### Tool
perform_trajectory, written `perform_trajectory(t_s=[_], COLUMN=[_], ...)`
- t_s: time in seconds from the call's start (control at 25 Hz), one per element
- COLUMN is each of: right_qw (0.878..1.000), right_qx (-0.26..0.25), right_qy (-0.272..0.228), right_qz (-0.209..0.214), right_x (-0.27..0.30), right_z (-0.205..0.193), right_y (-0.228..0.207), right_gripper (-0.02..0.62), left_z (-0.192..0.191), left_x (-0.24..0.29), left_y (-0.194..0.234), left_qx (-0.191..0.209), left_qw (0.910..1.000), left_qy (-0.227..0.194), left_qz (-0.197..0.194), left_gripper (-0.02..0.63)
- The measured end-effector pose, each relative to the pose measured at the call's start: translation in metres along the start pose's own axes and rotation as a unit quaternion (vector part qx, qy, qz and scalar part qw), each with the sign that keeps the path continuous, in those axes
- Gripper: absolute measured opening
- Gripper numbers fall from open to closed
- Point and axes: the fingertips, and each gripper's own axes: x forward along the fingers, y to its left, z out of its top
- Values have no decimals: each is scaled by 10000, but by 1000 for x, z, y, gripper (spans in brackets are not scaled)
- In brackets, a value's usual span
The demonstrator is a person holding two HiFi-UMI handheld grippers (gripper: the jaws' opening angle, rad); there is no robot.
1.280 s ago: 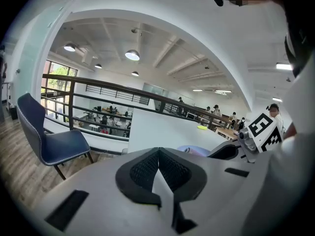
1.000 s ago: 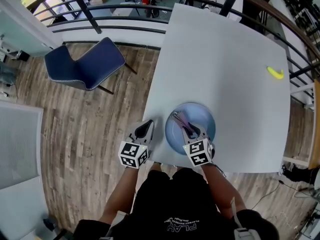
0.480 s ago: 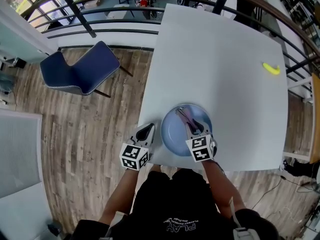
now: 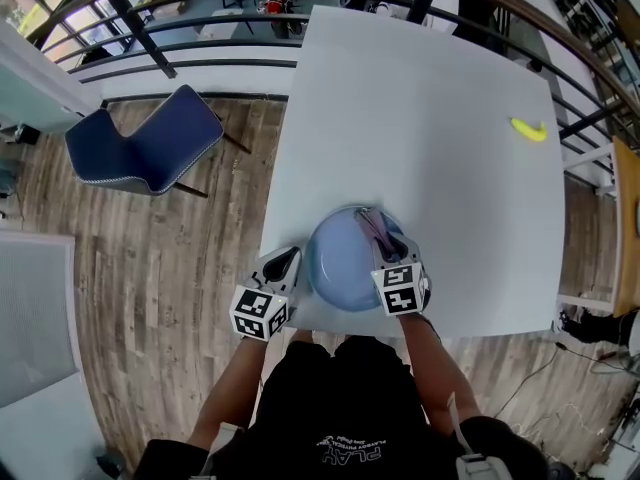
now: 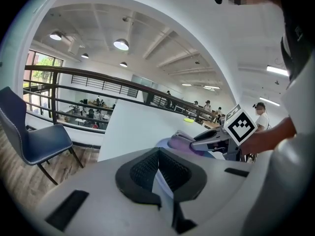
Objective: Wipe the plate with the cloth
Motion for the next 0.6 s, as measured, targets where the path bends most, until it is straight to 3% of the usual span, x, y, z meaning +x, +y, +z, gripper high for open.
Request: perform_trajectory(t_s=[0.32, 0.6], right_qw=[10000, 9995], right_qx=[28, 45], right_qy=[-2, -55], right_qz=[-40, 293], right_x=[-6, -16], right_z=[-4, 6], right_y=[-5, 23], right_gripper=[98, 98], left_z=[-5, -7], left_x=[3, -2], left_y=[-5, 1], left_qx=[-10, -18], left_qw=[10000, 10000], left_qy=[55, 66], left_qz=[-18, 45], left_gripper=[14, 14])
